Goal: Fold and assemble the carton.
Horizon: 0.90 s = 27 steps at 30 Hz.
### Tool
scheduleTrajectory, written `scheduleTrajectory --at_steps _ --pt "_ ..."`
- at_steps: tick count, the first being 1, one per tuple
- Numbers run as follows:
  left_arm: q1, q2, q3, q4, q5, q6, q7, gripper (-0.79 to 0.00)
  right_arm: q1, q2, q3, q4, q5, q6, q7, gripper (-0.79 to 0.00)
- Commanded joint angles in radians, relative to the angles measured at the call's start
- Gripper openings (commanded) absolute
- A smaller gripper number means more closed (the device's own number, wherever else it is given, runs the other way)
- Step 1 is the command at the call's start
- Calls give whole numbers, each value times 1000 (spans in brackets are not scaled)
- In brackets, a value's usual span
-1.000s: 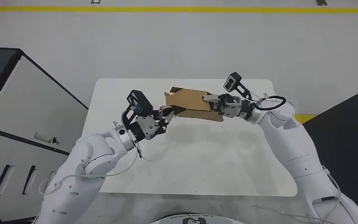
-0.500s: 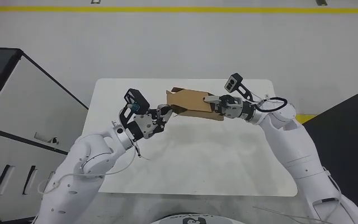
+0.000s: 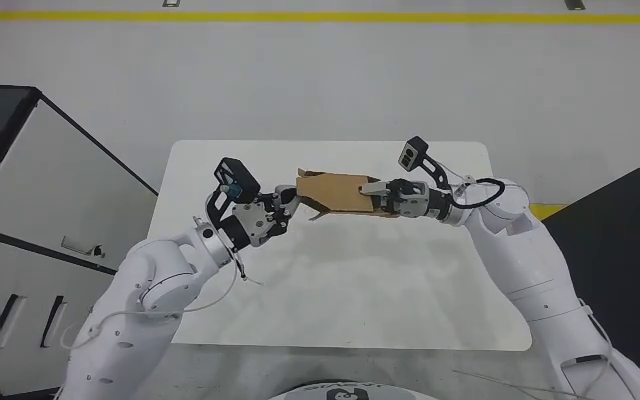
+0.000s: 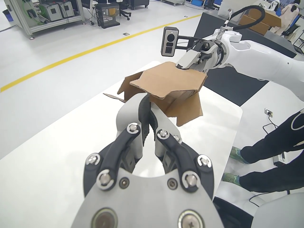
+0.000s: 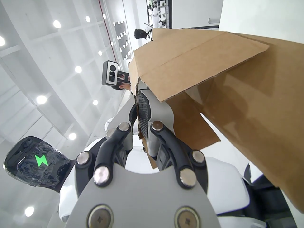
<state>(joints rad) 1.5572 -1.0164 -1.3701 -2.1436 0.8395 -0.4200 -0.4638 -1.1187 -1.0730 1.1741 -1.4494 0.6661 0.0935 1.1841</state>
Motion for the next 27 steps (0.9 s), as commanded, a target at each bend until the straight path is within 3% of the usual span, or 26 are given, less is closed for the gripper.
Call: scheduleTrajectory --at_steps 1,11,27 --pt "1 1 -2 -2 6 -5 -1 -785 1 1 -2 -1 -13 5 -4 -785" --pt "-2 2 8 -25 36 -28 -15 -785 1 4 -17 -14 -61 26 -9 -785" --pt "-79 -7 92 -8 41 -26 -31 -785 -2 5 -21 -17 -75 -2 -31 -785"
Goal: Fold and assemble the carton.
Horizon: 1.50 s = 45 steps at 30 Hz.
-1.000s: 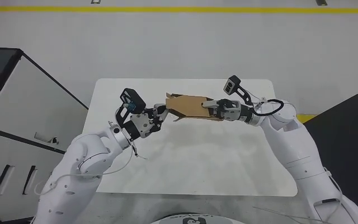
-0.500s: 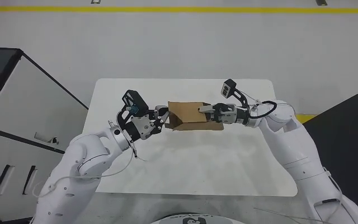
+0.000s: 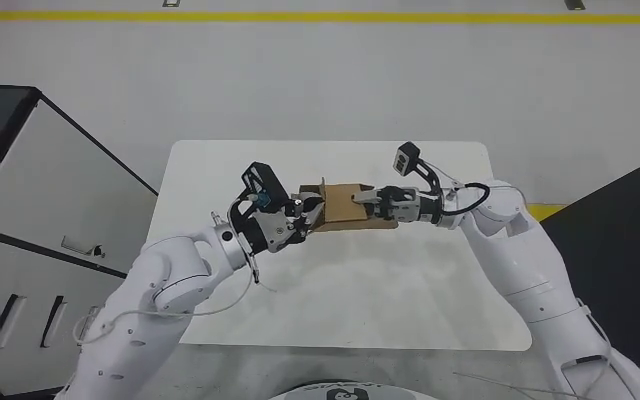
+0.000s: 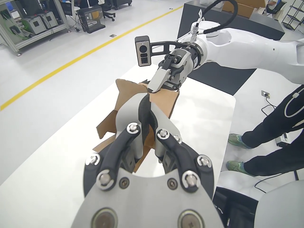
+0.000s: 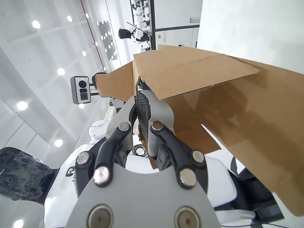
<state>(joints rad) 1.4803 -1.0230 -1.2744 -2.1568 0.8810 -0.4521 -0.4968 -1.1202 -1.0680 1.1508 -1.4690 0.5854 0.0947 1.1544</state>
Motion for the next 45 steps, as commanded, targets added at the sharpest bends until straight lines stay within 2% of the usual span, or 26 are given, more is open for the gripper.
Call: scheduleTrajectory --at_steps 1,10,20,26,45 --pt "-3 0 -8 9 -1 8 3 -785 -1 0 6 4 11 -6 -1 -785" --pt "11 4 -53 27 -11 14 4 -785 -3 0 32 21 77 -46 21 -785" --pt "13 4 -50 41 -14 21 11 -785 -3 0 51 33 138 -106 93 -785" --pt "9 3 -50 39 -11 28 16 -785 3 4 45 32 110 -103 142 -785" --pt "12 3 -51 31 -7 30 14 -785 -7 14 40 -1 60 -91 196 -785"
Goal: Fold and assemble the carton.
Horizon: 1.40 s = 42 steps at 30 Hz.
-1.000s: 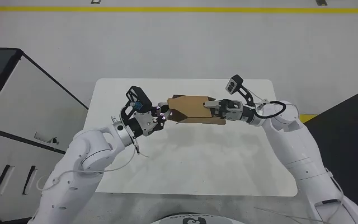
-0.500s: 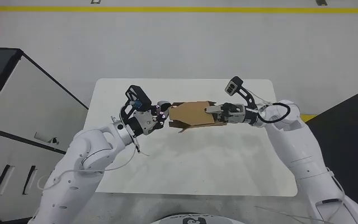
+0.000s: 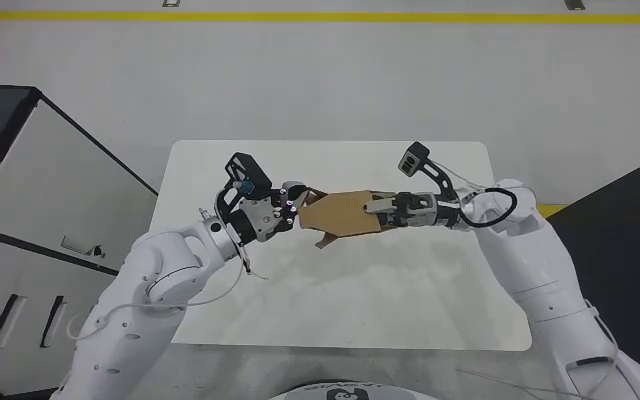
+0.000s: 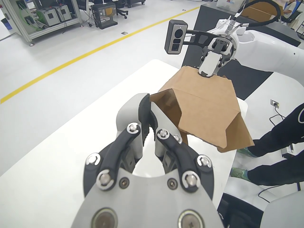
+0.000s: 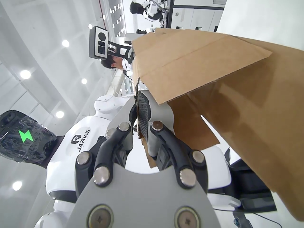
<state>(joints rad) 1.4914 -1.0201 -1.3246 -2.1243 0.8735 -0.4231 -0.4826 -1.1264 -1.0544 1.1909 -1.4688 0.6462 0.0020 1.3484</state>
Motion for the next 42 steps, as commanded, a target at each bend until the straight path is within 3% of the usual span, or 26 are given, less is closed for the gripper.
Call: scheduleTrajectory --at_steps 1,42 --pt "2 0 -2 -2 0 1 0 -785 -1 1 0 -2 -3 3 4 -785" --pt "42 5 -8 -27 1 -29 -10 -785 -31 19 -21 -68 -60 19 -1 -785"
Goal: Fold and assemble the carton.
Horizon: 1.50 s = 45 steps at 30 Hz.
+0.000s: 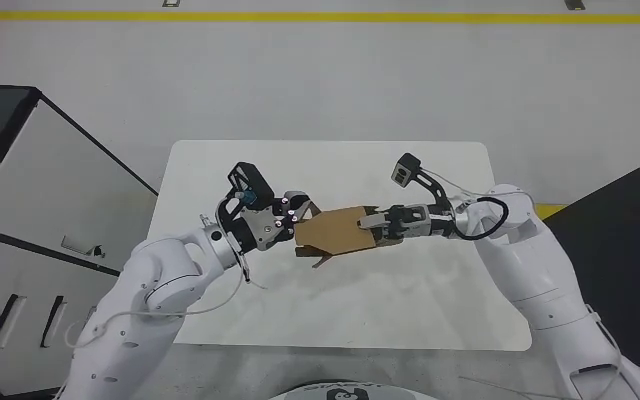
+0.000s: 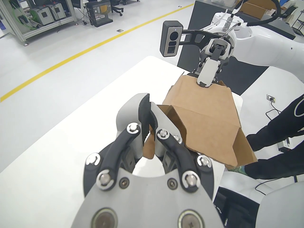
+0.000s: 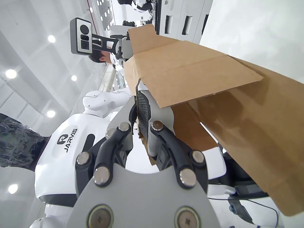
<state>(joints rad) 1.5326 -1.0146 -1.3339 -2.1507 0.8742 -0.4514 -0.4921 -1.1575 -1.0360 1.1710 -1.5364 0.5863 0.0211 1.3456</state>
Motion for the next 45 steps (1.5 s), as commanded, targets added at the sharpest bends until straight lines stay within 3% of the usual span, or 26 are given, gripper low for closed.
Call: scheduleTrajectory --at_steps 1,11,27,36,45 --pt "1 0 3 -2 0 0 -1 -785 0 0 -2 -1 1 -1 4 -785" --pt "-5 -1 12 7 2 2 1 -785 4 1 -12 5 0 -6 2 -785" --pt "34 5 -76 23 -33 35 26 -785 -10 2 31 29 70 -48 -94 -785" --pt "27 2 -27 6 -38 8 10 -785 -8 -1 33 36 85 -52 -125 -785" --pt "-6 -2 23 4 -30 4 -1 -785 8 -4 -7 36 5 -17 -155 -785"
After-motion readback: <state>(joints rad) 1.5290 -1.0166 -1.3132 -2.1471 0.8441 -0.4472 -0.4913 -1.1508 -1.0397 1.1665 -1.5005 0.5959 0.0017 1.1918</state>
